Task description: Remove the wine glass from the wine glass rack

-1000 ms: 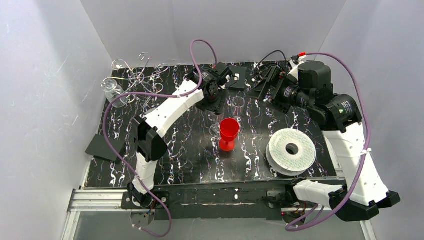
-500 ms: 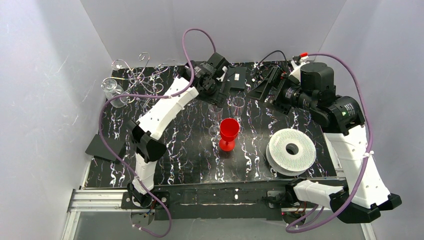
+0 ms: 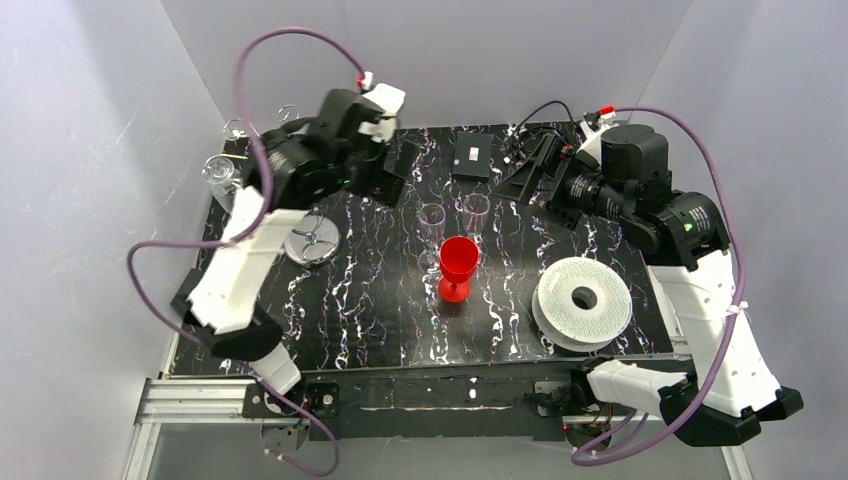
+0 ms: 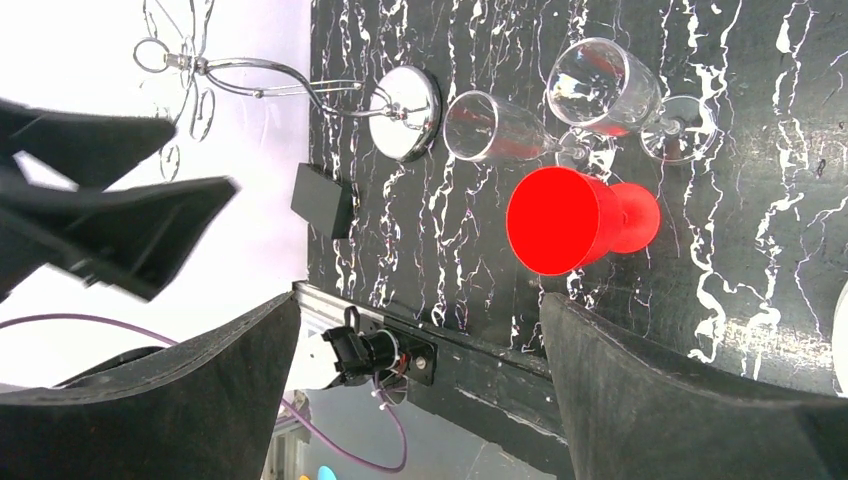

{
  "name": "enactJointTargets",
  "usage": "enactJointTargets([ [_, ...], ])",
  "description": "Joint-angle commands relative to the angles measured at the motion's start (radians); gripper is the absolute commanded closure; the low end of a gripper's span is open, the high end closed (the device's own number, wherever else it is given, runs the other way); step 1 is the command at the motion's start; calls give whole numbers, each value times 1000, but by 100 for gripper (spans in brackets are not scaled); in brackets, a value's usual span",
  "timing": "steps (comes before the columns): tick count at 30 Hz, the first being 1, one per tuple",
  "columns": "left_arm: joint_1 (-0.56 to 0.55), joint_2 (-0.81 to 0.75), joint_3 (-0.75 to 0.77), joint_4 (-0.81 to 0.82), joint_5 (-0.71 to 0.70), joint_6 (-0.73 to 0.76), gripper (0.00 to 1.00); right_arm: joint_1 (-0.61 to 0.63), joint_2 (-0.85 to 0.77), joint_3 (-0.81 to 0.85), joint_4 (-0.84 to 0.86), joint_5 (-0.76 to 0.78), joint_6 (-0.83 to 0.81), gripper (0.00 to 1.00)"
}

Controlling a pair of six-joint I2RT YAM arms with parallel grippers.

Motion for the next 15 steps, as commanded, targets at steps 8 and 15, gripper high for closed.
enactJointTargets([
  [8, 67, -268, -3, -131, -257, 224, 2, -2, 8, 47, 18, -15, 0, 3],
  [15, 233, -338, -58, -162, -278, 252, 2, -3, 37, 35, 24, -65, 3, 2],
])
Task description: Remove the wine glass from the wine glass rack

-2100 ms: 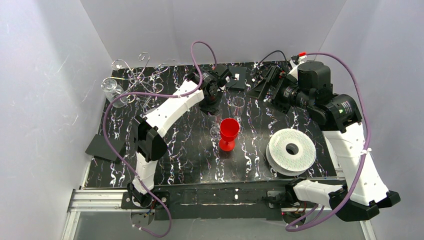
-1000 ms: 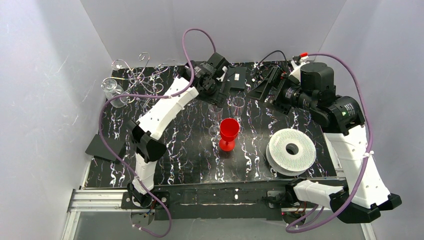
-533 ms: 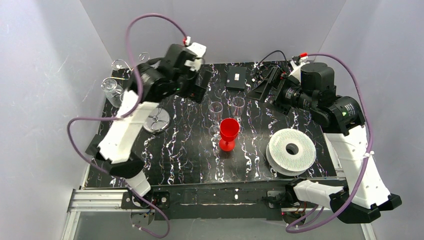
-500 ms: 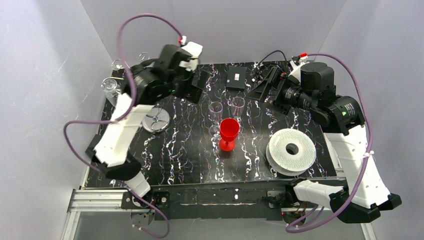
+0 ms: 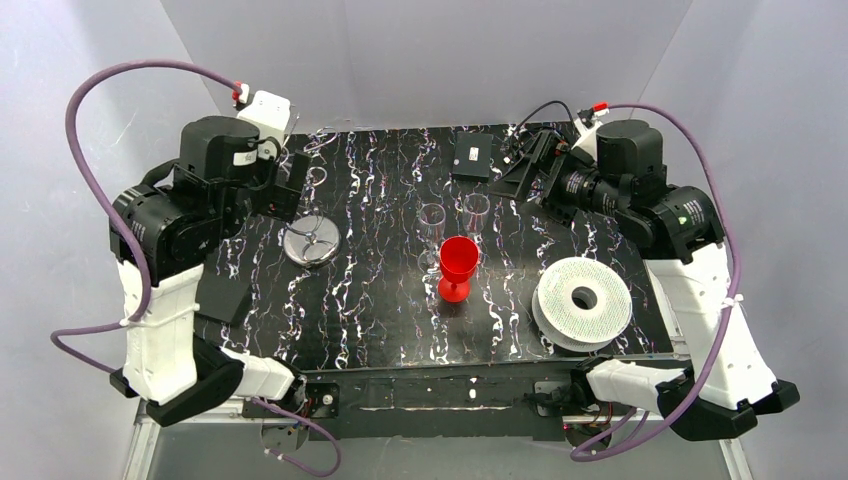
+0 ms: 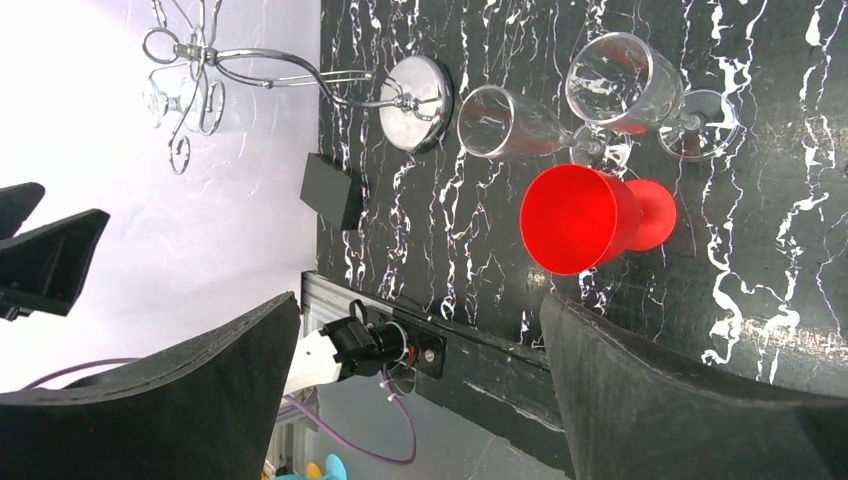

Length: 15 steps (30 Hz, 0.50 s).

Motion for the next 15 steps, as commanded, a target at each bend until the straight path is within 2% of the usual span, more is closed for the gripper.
enactJointTargets([
  [1, 86, 5, 2, -62, -54, 22, 2, -3, 17, 21, 20, -33, -7, 2],
  [9, 314, 89, 81, -138, 82, -74, 5, -2, 1, -18, 29, -38, -1, 2],
  [15, 465, 115, 72, -139, 182, -161, 7, -3, -8, -31, 16, -41, -12, 2],
])
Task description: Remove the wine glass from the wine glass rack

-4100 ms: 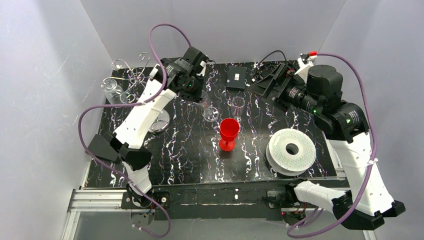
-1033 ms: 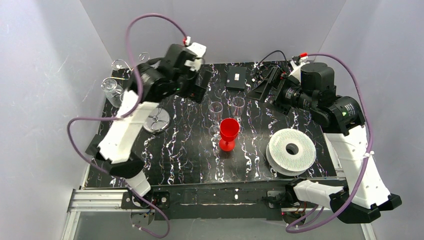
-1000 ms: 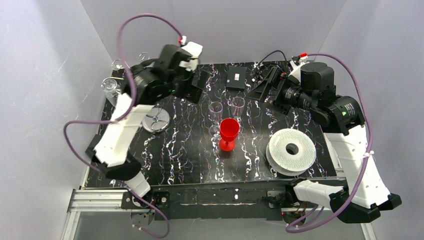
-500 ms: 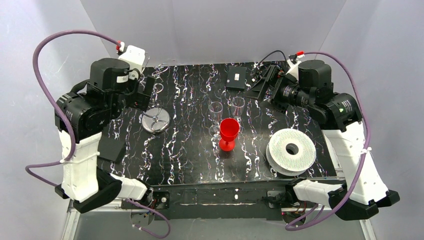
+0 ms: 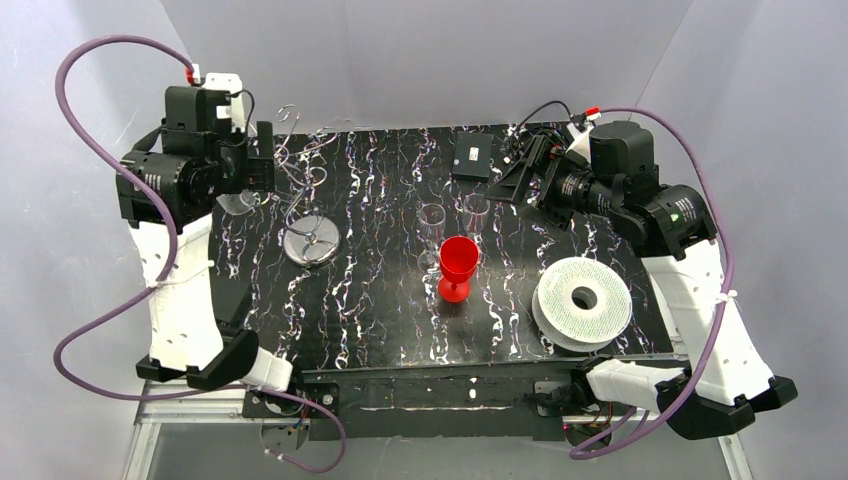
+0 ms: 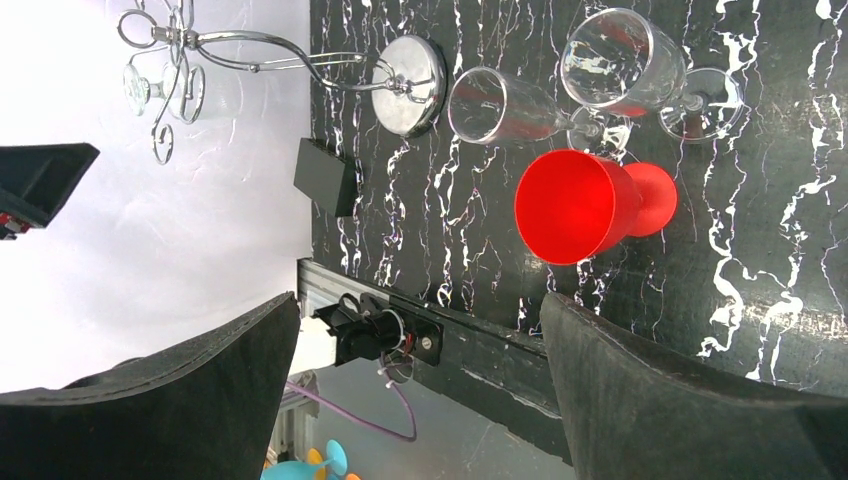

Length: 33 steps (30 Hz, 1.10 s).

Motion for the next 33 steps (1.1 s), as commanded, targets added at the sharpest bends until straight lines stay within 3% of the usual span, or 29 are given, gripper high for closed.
enactJointTargets([
  [1, 108, 9, 11, -101, 86, -86, 8, -3, -20, -1, 13, -11, -15, 2],
  [6, 242, 44, 13, -89, 200, -165, 8, -2, -22, -2, 8, 1, -28, 2],
  [12, 301, 52, -12, -88, 222, -148, 8, -2, -7, -6, 18, -8, -39, 2],
  [28, 331, 94, -82, -93, 208, -99, 7, -4, 18, -15, 74, -13, -45, 2],
  [33, 332, 159, -13, -96, 188, -91, 17, -6, 9, -30, 89, 0, -45, 2],
])
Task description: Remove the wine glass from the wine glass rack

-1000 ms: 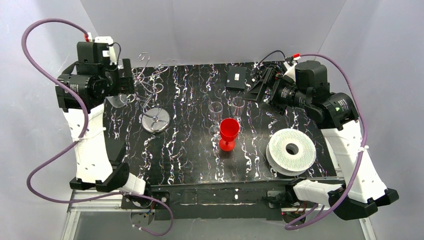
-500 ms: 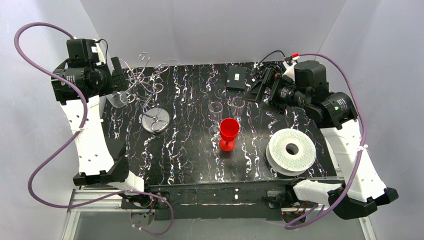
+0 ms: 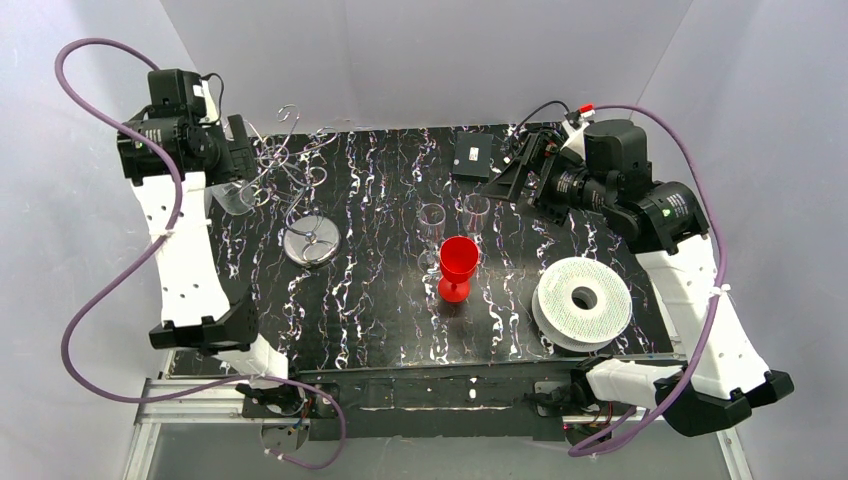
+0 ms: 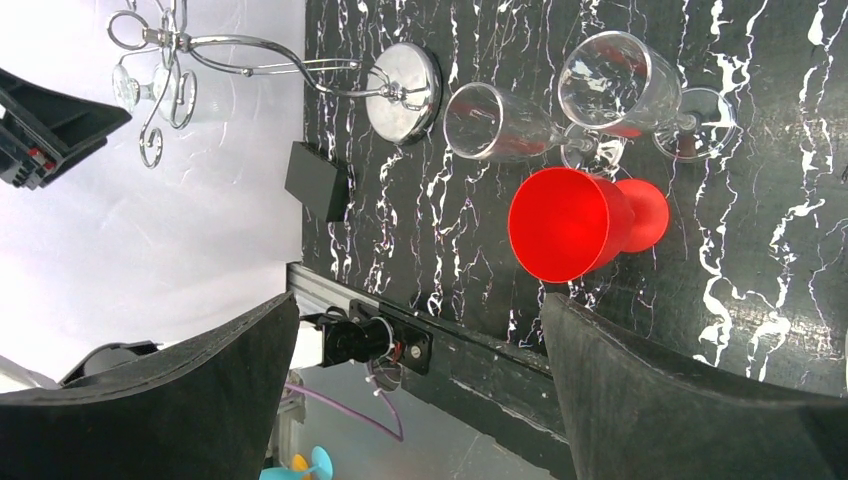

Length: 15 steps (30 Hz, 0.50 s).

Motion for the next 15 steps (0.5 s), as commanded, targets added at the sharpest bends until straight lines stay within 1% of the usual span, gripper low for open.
enactJointTargets([
  [1, 8, 58, 57, -97, -40, 23, 17, -6, -10, -21, 58, -1, -12, 2],
  [7, 46, 100, 79, -88, -30, -1, 25, -9, 1, -30, 72, -11, -3, 2],
  [13, 80, 138, 104, -84, -4, -21, 30, -12, 22, -10, 71, -12, -9, 2],
  [15, 86, 148, 108, -83, 14, -27, 33, -13, 39, -1, 74, -18, -9, 2],
])
